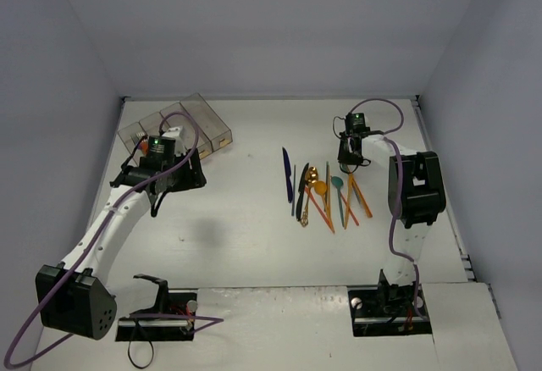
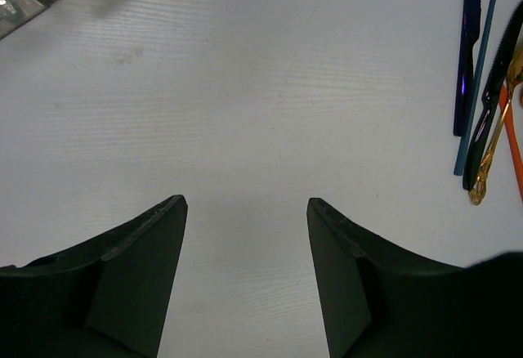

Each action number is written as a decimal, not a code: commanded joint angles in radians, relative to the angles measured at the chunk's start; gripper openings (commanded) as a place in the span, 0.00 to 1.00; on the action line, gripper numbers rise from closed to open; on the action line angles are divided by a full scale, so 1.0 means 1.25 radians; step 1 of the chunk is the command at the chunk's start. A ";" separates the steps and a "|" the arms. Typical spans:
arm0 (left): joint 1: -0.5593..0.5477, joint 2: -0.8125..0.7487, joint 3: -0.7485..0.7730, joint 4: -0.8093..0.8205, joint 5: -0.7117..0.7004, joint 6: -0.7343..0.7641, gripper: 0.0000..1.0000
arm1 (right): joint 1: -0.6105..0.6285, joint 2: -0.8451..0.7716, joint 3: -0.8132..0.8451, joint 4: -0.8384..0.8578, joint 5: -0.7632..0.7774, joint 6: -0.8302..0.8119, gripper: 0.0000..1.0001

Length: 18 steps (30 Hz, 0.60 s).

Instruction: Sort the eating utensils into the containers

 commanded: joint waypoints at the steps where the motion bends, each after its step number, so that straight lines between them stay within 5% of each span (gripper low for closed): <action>1: -0.010 -0.014 0.010 0.022 0.008 -0.008 0.57 | 0.007 -0.031 0.008 -0.006 -0.031 0.002 0.01; 18: -0.030 -0.013 0.039 0.033 0.076 -0.044 0.57 | 0.053 -0.009 0.218 0.000 -0.106 0.099 0.00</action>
